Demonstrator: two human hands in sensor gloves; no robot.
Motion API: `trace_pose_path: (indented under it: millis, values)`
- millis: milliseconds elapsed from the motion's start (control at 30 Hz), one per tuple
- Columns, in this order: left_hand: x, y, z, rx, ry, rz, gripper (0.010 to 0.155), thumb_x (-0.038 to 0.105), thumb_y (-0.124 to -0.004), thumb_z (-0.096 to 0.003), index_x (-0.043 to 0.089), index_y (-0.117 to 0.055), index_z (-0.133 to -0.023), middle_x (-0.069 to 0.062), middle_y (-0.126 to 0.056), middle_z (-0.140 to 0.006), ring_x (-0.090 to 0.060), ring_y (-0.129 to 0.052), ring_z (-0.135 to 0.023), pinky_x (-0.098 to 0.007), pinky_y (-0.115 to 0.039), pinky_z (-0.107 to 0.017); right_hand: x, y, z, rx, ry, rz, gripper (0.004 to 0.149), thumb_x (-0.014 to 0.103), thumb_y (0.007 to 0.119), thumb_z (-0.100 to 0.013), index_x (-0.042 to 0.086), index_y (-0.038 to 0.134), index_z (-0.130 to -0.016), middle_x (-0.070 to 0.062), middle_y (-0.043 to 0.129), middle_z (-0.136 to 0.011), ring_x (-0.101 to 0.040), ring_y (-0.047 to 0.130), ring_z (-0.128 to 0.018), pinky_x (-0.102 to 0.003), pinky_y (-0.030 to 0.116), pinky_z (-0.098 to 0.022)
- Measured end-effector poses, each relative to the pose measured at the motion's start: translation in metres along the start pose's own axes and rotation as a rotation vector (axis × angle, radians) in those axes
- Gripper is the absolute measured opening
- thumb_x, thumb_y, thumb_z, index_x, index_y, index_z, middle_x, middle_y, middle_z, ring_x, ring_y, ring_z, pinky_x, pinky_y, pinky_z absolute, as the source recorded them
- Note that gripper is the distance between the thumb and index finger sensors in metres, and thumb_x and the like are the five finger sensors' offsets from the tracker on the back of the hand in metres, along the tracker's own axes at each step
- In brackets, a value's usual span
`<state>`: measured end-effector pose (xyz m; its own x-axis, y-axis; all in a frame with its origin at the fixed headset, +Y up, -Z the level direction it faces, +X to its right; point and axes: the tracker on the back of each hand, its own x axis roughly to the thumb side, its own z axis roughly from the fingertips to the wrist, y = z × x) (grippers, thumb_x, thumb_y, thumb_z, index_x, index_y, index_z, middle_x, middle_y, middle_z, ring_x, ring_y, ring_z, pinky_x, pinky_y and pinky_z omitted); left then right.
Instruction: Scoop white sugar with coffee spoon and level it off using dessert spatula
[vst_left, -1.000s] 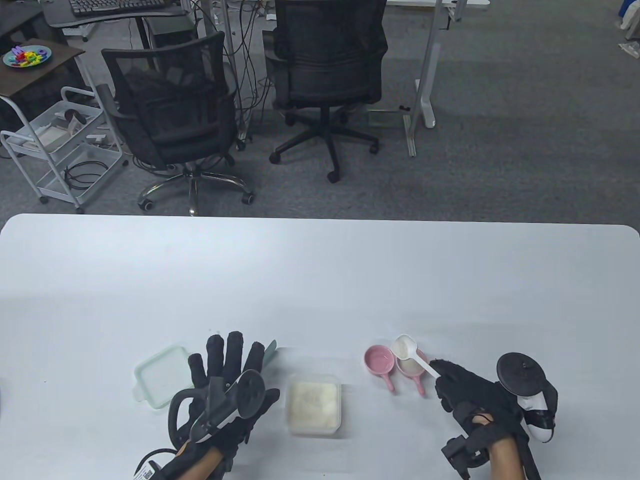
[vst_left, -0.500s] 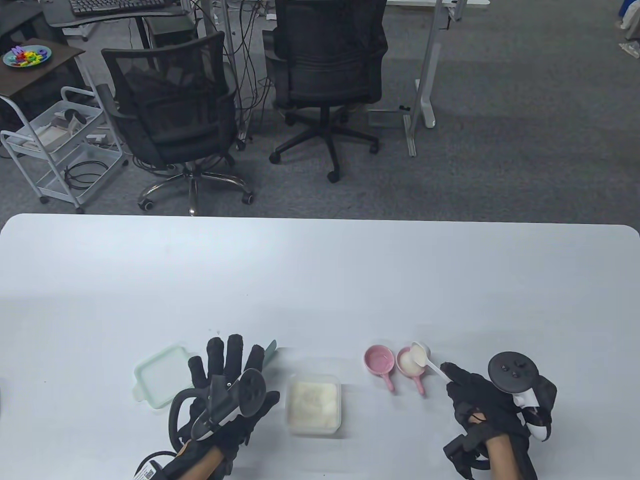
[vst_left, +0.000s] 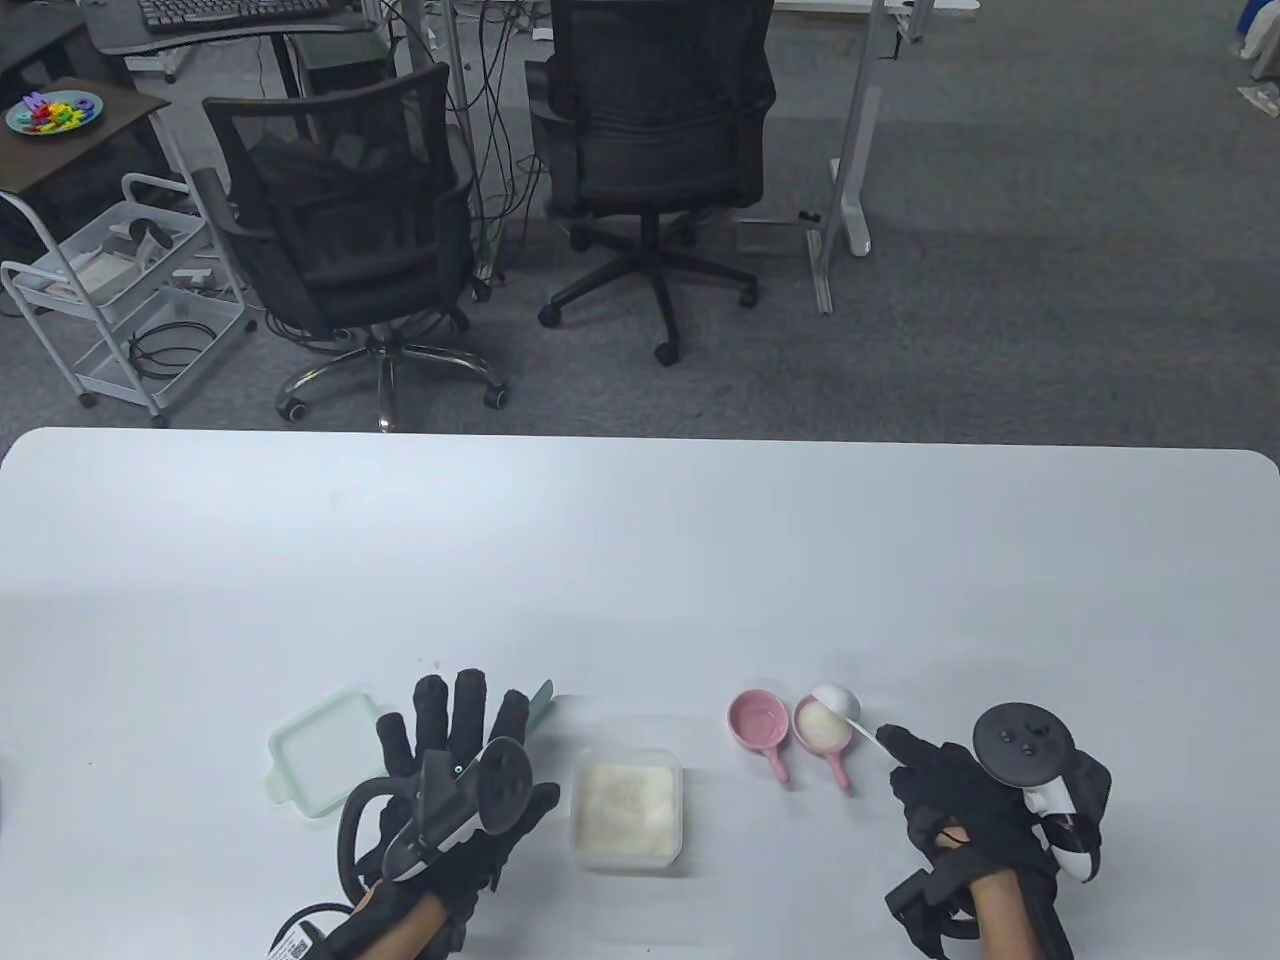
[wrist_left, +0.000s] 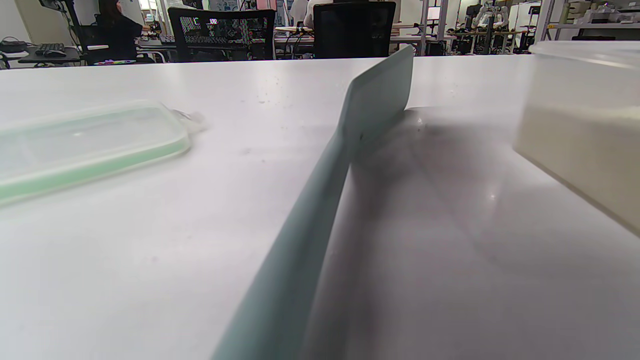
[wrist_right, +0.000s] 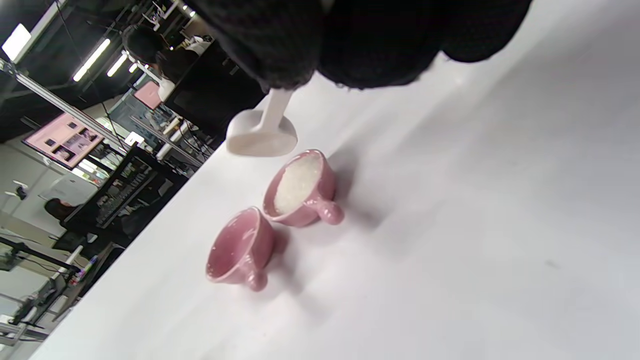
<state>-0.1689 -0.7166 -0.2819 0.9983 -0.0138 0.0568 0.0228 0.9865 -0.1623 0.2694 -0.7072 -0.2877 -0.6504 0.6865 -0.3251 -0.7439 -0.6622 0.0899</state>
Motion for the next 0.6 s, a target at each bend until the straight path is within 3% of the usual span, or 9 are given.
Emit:
trace_pose_path:
  millis: [133, 267, 467, 600]
  values:
    - [0.0, 0.0, 0.0, -0.001, 0.0, 0.002, 0.09, 0.076, -0.058, -0.0431, 0.042, -0.012, -0.113, -0.004, 0.004, -0.121, -0.047, -0.002, -0.114, -0.072, -0.018, -0.076, 0.001, -0.002, 0.002, -0.018, -0.043, -0.088, 0.054, 0.019, 0.069, -0.058, 0.002, 0.059, -0.108, -0.018, 0.08, -0.082, -0.031, 0.083, -0.056, -0.061, 0.061, -0.065]
    - [-0.001, 0.0, 0.0, -0.002, -0.002, 0.011, 0.091, 0.076, -0.057, -0.0434, 0.041, -0.011, -0.113, -0.004, 0.004, -0.121, -0.046, -0.002, -0.114, -0.072, -0.018, -0.076, -0.001, 0.001, 0.002, 0.075, -0.086, -0.34, 0.054, 0.018, 0.068, -0.058, -0.003, 0.059, -0.106, -0.019, 0.081, -0.079, -0.031, 0.085, -0.053, -0.061, 0.064, -0.063]
    - [0.0, -0.001, -0.001, -0.002, -0.01, 0.017, 0.091, 0.077, -0.058, -0.0422, 0.042, -0.012, -0.113, -0.002, 0.003, -0.122, -0.048, -0.003, -0.114, -0.073, -0.019, -0.075, 0.001, 0.002, 0.002, 0.075, -0.104, -0.317, 0.054, 0.018, 0.068, -0.058, -0.003, 0.059, -0.106, -0.019, 0.081, -0.079, -0.03, 0.085, -0.053, -0.061, 0.064, -0.062]
    - [0.001, 0.0, -0.001, 0.028, -0.13, 0.156, 0.089, 0.076, -0.058, -0.042, 0.041, -0.018, -0.113, 0.003, -0.009, -0.125, -0.044, -0.009, -0.117, -0.071, -0.021, -0.077, 0.014, 0.007, 0.007, 0.077, -0.184, -0.282, 0.053, 0.019, 0.073, -0.057, 0.001, 0.063, -0.106, -0.02, 0.082, -0.08, -0.031, 0.086, -0.053, -0.061, 0.065, -0.062]
